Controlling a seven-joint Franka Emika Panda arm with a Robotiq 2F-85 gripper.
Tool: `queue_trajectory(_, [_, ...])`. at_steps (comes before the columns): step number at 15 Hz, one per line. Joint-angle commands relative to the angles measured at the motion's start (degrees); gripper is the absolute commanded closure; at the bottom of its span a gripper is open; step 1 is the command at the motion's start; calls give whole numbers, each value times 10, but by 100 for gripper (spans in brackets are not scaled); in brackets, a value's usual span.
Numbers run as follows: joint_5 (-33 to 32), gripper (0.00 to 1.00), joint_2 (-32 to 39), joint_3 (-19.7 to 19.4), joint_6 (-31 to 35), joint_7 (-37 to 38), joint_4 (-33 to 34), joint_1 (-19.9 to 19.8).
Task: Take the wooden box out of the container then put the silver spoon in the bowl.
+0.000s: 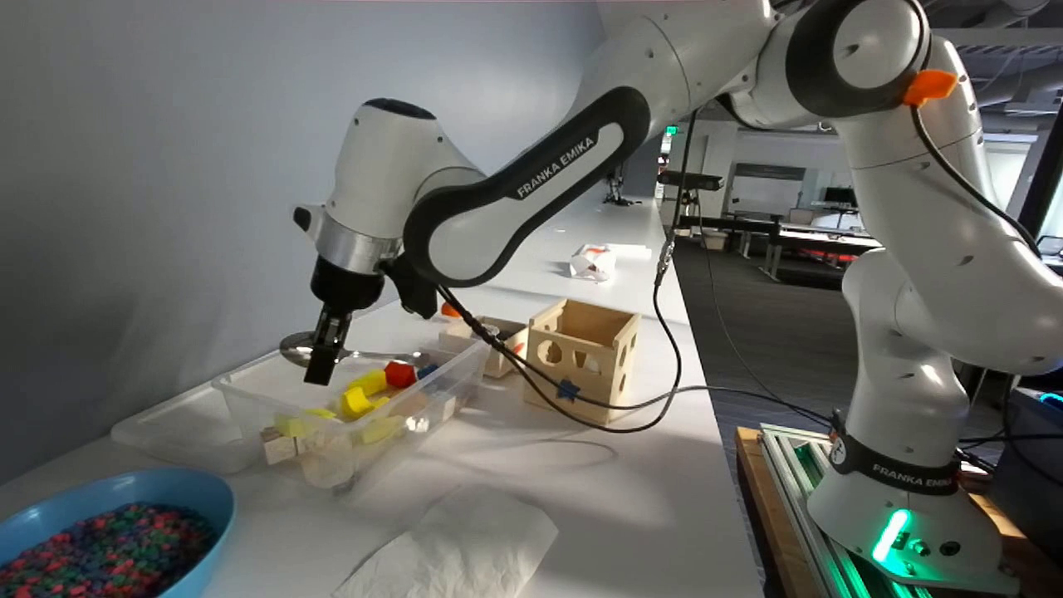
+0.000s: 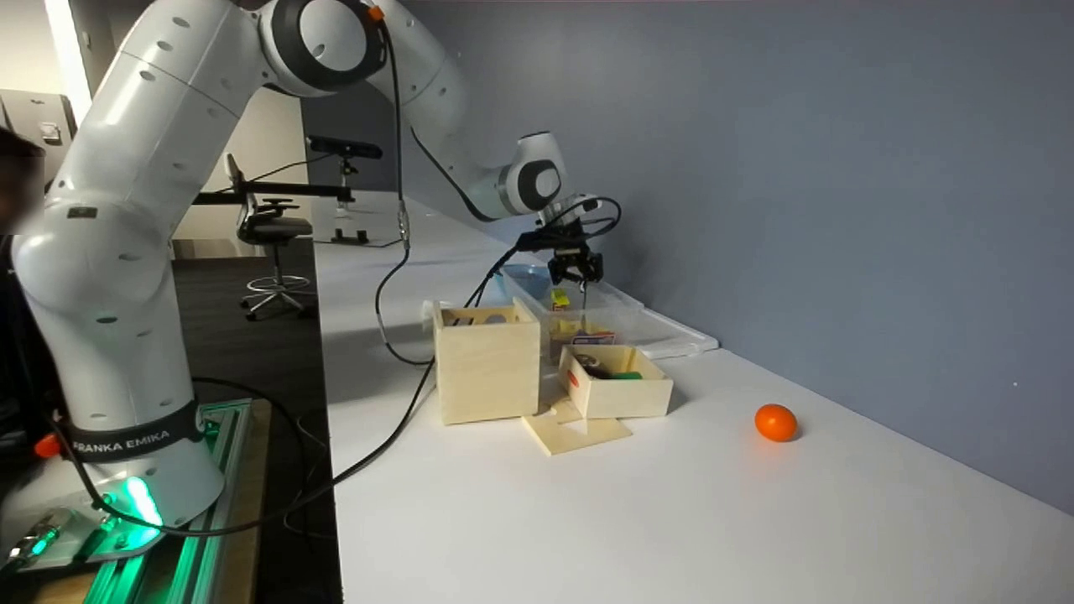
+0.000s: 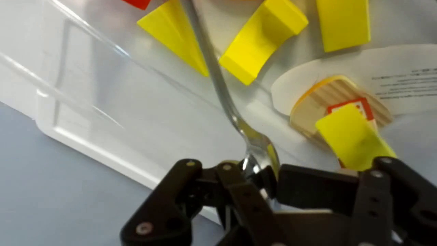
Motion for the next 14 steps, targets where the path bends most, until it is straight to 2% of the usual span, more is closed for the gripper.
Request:
queue_trajectory(1, [31,100,-55,32,-16,-21,-26,-24])
queue_trajectory(5, [86,100,-75,89,-7,-92,-23,-47])
queue_trajectory(9, [142,100,-76,148,-28,-186,1,-56])
queue_trajectory(14, [119,100,-49,180,-110,-287,61,-32])
